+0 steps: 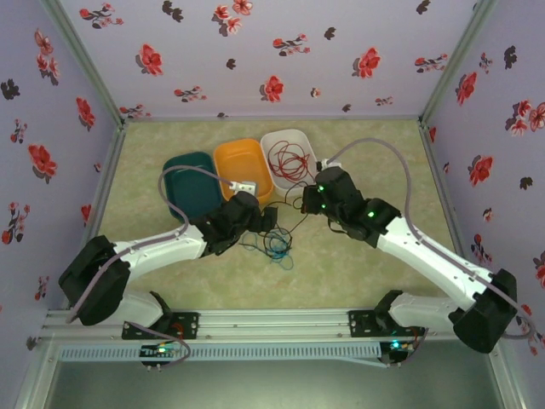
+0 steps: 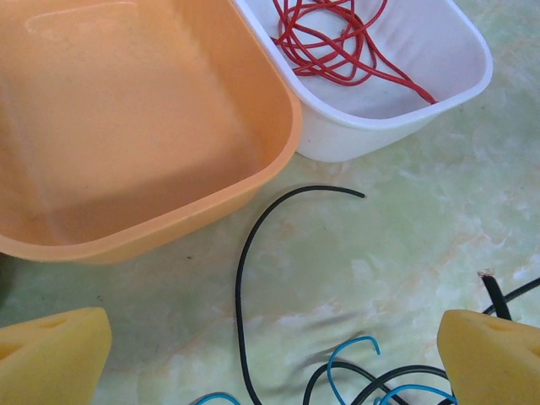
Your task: Untangle the cables
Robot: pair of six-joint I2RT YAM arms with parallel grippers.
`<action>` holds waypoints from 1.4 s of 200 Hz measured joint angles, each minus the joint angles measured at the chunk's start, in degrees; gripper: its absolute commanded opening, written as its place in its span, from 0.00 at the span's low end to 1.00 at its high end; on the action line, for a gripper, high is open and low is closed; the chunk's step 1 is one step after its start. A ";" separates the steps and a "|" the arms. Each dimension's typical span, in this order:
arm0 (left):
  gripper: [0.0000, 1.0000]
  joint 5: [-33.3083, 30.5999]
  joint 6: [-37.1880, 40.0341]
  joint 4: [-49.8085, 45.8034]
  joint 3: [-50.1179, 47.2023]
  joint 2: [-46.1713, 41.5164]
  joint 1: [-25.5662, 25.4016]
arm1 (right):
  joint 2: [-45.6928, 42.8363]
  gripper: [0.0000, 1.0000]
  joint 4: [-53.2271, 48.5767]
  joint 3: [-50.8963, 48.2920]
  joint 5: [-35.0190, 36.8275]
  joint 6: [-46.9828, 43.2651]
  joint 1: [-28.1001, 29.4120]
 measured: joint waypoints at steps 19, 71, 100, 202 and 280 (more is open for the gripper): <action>1.00 0.35 0.02 0.37 0.00 0.00 0.00 | -0.96 0.00 -0.55 1.60 0.33 -1.44 0.00; 1.00 2.14 0.02 1.25 0.00 0.87 0.00 | -2.27 0.00 -1.73 7.48 -0.11 -5.20 0.11; 1.00 3.67 0.02 2.10 0.00 1.40 0.00 | -3.37 0.00 -2.95 11.23 -1.31 -7.19 0.15; 0.97 9.64 0.39 5.99 -1.09 1.44 -0.11 | -4.35 0.00 -9.66 25.35 -5.09 -14.53 0.37; 0.97 12.07 1.57 9.38 -5.07 -4.63 -0.28 | -3.91 0.00 -12.48 34.38 -8.17 -19.19 0.37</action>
